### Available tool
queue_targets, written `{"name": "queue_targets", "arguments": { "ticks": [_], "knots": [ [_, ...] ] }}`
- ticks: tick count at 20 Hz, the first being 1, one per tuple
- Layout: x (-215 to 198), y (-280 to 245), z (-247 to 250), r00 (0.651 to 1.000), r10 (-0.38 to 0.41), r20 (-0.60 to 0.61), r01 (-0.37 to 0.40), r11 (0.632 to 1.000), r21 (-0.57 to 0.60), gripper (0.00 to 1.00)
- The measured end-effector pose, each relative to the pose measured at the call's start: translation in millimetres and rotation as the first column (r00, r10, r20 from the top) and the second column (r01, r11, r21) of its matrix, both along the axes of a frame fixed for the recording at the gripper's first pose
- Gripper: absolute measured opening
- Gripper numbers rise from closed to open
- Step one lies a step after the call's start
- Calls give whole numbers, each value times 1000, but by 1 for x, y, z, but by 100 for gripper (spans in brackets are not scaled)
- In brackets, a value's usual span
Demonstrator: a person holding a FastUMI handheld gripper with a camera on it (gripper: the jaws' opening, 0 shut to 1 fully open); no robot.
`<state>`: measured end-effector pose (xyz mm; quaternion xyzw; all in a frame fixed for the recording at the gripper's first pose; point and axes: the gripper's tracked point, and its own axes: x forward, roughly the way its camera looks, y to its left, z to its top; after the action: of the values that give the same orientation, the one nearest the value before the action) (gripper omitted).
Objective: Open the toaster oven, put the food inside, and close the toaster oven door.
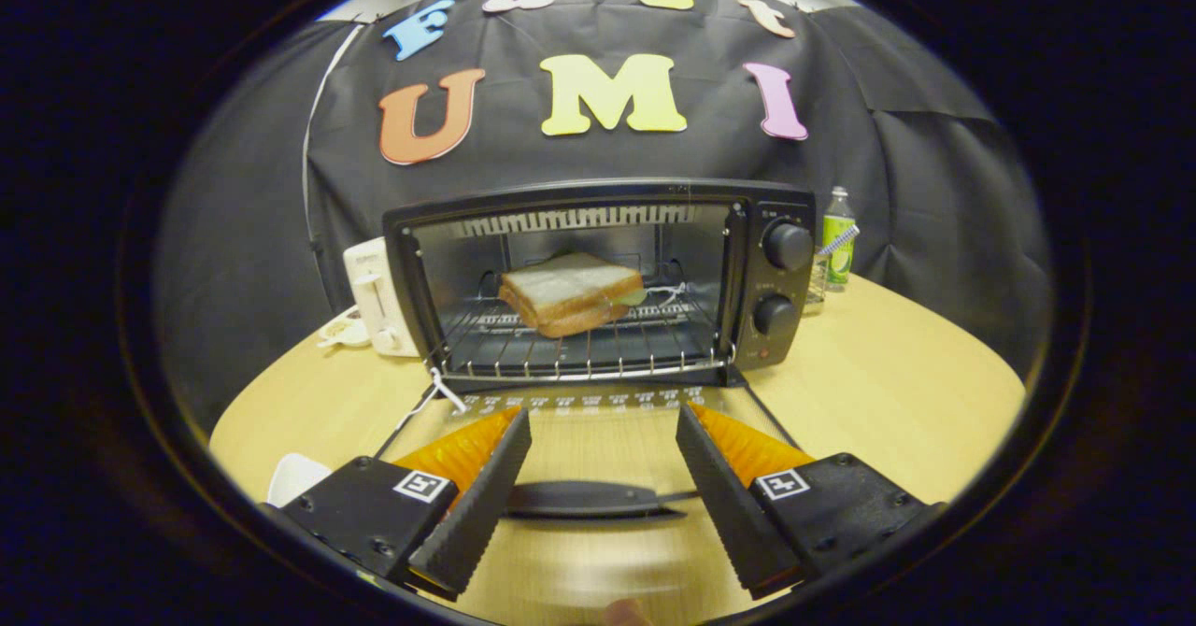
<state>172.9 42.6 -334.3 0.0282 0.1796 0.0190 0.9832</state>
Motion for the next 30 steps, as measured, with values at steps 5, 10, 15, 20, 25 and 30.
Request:
{"name": "queue_targets", "arguments": {
  "ticks": [5, 10, 15, 20, 25, 30],
  "knots": [
    [-32, 4, -4, 999, 2, 41, -1, 999, -33, 100],
    [-49, 10, -12, 999, 43, -3, -43, 999, 6, 100],
    [-48, 12, -26, 994, 64, -88, -66, 998, -13, 100],
    [-53, 11, -51, 968, 77, -238, -85, 996, -26, 100],
    [-48, 11, -55, 958, 78, -276, -85, 996, -14, 100],
    [-43, 13, -51, 962, 82, -259, -75, 997, 34, 100]
  ]
}}
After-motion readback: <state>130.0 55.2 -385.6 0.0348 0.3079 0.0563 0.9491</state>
